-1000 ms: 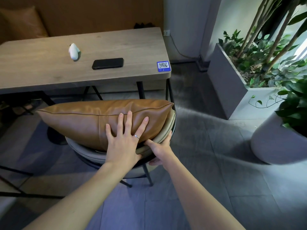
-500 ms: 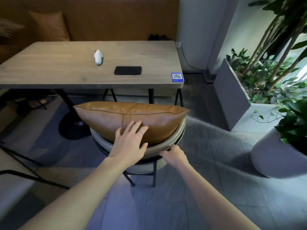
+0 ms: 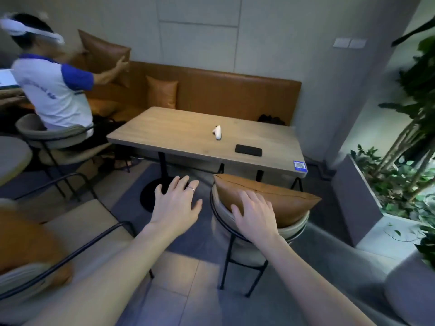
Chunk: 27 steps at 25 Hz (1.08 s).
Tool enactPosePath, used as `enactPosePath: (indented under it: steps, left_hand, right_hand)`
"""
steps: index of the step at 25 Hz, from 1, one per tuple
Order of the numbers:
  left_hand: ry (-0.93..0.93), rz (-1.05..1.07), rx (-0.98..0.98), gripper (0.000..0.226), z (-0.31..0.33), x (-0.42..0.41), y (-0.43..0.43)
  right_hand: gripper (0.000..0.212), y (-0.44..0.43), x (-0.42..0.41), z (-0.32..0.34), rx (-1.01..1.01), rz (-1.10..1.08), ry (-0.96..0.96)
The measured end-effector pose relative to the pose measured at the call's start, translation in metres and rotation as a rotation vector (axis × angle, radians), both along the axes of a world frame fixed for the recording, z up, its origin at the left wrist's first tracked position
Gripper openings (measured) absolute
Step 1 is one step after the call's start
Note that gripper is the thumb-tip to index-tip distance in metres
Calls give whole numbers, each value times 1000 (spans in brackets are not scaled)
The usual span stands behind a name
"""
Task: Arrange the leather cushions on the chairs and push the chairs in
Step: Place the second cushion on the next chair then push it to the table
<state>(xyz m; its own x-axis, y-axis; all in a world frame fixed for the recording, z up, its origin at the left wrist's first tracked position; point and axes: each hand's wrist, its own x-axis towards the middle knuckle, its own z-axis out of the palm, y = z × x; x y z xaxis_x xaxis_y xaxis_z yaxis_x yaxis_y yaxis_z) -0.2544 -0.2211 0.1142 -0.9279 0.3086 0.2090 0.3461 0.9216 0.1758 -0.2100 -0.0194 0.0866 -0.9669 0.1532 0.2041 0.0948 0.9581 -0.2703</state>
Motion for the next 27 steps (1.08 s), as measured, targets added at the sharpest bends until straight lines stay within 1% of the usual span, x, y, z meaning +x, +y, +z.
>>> enactPosePath:
  steps: [3, 5, 8, 11, 14, 17, 20, 22, 24, 27]
  left_hand:
    - [69, 66, 17, 57, 43, 41, -102]
    - [109, 121, 6, 59, 65, 69, -170]
    - [132, 213, 38, 60, 82, 103, -257]
    - [105, 322, 79, 60, 86, 131, -330]
    - [55, 417, 128, 60, 82, 146, -377]
    - [30, 493, 221, 58, 74, 147, -408]
    - [-22, 570, 300, 56, 59, 132, -434]
    - [-51, 606, 331, 54, 48, 115, -448]
    - [-92, 638, 350, 53, 34, 92, -463]
    - [-177, 699, 391, 56, 3, 47, -491]
  right_hand:
    - [49, -96, 29, 40, 14, 104, 156]
    - [52, -155, 48, 58, 12, 152, 194]
    - [56, -227, 65, 72, -9, 208, 179]
    - [58, -294, 74, 81, -36, 281, 146]
    - [58, -349, 72, 83, -97, 342, 96]
    - [58, -394, 62, 74, -182, 388, 52]
    - [58, -433, 42, 53, -310, 403, -22]
    - [60, -457, 23, 35, -452, 364, -100]
    - [62, -479, 0, 13, -642, 277, -204]
    - [64, -509, -40, -26, -920, 76, -401]
